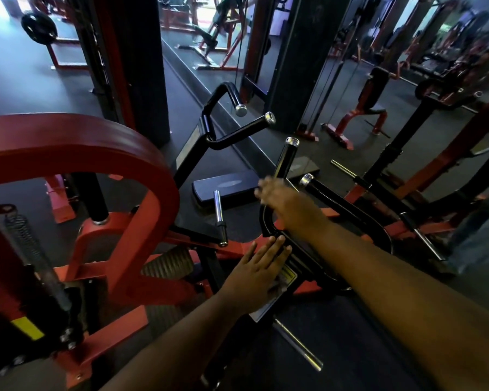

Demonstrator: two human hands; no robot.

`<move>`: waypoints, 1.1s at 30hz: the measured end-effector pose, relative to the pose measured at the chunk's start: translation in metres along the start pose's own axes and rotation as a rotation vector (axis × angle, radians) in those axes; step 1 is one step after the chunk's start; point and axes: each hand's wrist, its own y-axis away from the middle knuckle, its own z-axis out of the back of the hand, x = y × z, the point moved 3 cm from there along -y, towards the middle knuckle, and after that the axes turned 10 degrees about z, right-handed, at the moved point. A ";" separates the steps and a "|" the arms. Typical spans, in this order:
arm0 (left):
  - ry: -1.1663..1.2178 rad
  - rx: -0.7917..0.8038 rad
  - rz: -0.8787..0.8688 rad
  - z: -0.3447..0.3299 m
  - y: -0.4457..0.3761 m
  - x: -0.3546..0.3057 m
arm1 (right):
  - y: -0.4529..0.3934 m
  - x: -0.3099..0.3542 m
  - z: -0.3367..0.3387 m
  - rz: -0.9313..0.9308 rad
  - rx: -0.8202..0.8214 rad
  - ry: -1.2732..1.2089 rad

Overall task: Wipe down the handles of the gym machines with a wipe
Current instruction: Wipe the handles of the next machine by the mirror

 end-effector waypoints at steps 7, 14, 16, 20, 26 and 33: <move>-0.049 0.193 0.004 0.014 0.011 0.008 | -0.040 -0.005 -0.013 -0.410 -0.014 0.182; -0.133 0.307 0.043 0.022 0.044 0.043 | 0.044 0.045 -0.050 -0.262 -0.035 -0.370; -0.170 0.245 0.053 0.038 0.051 0.059 | 0.055 0.049 -0.042 -0.277 -0.041 -0.433; -0.201 0.104 0.088 0.084 0.066 0.101 | 0.046 0.069 -0.027 -0.313 -0.260 -0.484; -0.325 -0.066 0.214 0.183 0.090 0.154 | -0.012 0.130 -0.038 -0.495 -0.544 -0.796; -0.549 -0.230 0.290 0.281 0.130 0.202 | -0.098 0.205 -0.057 -0.620 -0.494 -1.390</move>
